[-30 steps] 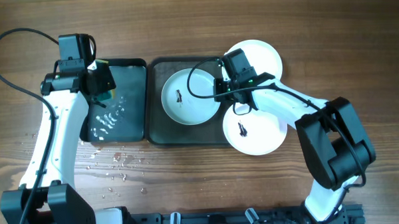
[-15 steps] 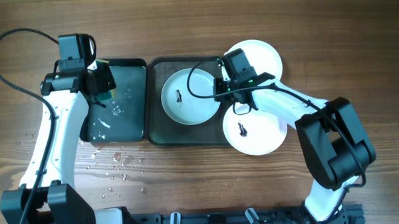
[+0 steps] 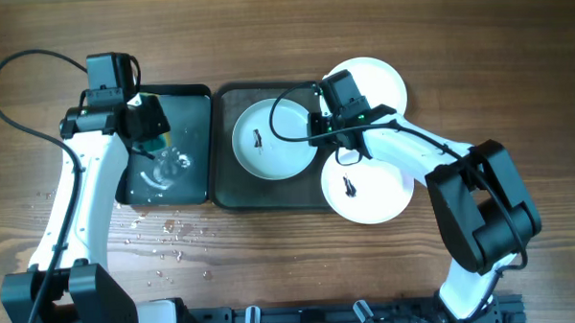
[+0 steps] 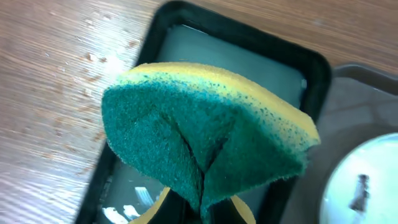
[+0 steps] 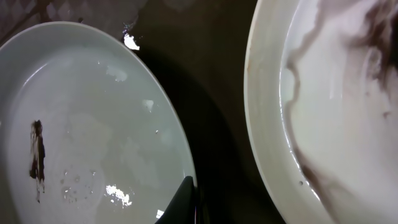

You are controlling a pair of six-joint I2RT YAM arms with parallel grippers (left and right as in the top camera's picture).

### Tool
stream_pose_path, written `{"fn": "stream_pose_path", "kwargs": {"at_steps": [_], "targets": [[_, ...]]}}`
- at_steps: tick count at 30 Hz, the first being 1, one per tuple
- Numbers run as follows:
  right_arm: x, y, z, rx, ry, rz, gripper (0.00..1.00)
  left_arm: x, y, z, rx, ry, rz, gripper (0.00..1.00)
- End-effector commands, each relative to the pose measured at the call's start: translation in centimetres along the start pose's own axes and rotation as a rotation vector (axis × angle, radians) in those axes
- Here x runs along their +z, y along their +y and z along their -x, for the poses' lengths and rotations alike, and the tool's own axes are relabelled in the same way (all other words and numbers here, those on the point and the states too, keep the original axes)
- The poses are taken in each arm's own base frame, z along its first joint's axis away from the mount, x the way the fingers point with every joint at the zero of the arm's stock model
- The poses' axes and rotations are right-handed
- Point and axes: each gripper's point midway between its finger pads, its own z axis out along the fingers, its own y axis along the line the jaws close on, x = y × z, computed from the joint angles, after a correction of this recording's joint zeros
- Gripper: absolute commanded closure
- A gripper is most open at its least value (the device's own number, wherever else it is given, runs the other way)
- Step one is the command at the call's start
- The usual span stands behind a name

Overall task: Clean dirty plates on tray and stack at the side
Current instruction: 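Move the sponge with the left gripper onto the held plate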

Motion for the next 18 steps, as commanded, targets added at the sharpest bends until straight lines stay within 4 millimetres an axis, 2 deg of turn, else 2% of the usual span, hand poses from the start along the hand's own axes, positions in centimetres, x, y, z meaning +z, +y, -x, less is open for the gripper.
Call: {"fn": "stream_pose_path", "kwargs": {"at_steps": [1,7,12,15,18], "targets": [[0.6,-0.2,-0.7,0.011,0.018,-0.005,0.95,-0.4,-0.5,0.0,-0.039,-0.008,-0.042,0.96],[0.6,-0.1,-0.7,0.010,0.020,-0.001,0.95,-0.9,-0.8,2.3,0.011,-0.096,-0.045,0.96],[0.6,0.2,-0.9,0.029,0.029,0.019,0.95,-3.8,-1.1,4.6,0.010,-0.124,-0.052,0.96],[0.6,0.3,-1.0,0.029,0.034,0.028,0.95,-4.7,-1.3,5.0,0.043,-0.125,-0.064,0.96],[0.5,1.8,-1.7,0.031,0.076,0.112,0.95,-4.3,-1.9,4.5,0.066,-0.099,-0.092,0.96]]}}
